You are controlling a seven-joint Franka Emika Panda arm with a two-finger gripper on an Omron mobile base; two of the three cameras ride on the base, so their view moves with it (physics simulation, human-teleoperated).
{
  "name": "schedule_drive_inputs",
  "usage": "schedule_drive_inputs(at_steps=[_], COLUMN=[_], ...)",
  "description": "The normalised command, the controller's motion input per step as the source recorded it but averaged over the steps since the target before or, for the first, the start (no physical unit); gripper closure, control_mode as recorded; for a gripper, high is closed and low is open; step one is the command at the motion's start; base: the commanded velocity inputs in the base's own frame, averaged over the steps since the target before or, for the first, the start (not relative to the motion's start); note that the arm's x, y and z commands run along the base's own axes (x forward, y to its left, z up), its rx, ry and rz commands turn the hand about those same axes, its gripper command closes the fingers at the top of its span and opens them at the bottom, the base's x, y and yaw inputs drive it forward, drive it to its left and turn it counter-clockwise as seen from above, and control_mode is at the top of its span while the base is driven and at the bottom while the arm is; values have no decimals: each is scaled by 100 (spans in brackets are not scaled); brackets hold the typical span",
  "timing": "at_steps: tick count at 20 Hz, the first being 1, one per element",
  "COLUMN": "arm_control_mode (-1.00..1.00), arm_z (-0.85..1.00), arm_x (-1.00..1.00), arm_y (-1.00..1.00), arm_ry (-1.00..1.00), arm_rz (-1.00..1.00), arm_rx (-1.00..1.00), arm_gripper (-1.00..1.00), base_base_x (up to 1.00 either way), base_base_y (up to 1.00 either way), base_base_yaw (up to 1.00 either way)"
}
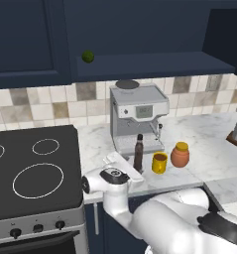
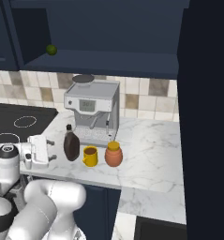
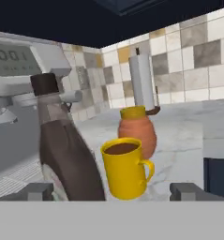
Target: Pick the syrup bottle and honey bottle from the cabinet and place them next to the mug.
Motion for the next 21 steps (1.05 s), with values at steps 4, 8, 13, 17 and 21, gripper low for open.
schedule_drive_inputs(at_steps=[4,8,13,17,21], arm_control_mode=[-100,-100,-100,-100,-100], arm_z=[100,100,100,100,91], arm_x=[-39,-32,-18,-36,-46], arm_y=[-35,-60,-60,-43,-45], arm_ry=[0,0,7,10,9], arm_rz=[0,4,20,29,36], arm_rx=[0,0,0,0,1], arm_gripper=[-100,-100,-100,-100,-100], base_base_x=[0,0,0,0,0], base_base_y=[0,0,0,0,0], base_base_yaw=[0,0,0,0,0])
